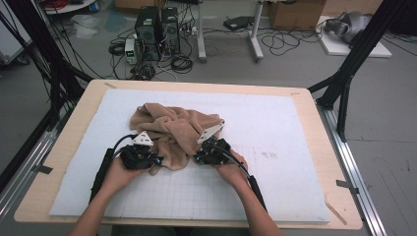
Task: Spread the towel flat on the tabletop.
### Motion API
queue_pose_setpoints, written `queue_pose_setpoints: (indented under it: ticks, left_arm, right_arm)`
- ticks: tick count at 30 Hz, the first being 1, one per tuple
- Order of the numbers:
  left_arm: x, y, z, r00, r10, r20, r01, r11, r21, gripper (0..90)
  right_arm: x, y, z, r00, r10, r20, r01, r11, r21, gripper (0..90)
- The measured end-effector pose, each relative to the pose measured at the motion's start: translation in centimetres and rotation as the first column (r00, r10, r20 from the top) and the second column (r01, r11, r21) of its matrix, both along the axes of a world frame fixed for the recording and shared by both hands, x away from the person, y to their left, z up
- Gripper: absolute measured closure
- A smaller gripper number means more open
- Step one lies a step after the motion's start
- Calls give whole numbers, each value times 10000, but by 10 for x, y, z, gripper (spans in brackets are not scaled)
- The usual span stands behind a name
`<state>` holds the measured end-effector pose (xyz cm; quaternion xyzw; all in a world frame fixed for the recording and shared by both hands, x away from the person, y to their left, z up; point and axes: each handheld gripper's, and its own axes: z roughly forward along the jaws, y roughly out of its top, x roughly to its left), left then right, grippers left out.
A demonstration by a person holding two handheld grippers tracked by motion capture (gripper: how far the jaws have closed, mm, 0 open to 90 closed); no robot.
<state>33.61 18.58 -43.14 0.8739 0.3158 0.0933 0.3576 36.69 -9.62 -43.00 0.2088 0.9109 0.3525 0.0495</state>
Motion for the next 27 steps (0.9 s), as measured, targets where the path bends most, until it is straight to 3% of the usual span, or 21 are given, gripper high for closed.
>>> queue_pose_setpoints:
  ticks: [7,12,16,27]
  left_arm:
    - [-11,4,5,9995,-68,294,68,10000,-10,812]
    - [-25,9,11,9987,-161,475,172,9996,-229,814]
    - [-35,10,18,9973,-337,657,358,9989,-310,815]
    - [-65,12,36,9902,-966,1009,1022,9934,-523,817]
  right_arm:
    - [-6,-25,16,9999,-65,108,59,9988,479,844]
    - [-14,-64,39,9976,-504,467,455,9938,1017,845]
    - [-21,-86,53,9949,-755,675,687,9928,978,846]
    - [-38,-115,75,9927,-718,971,670,9964,513,846]
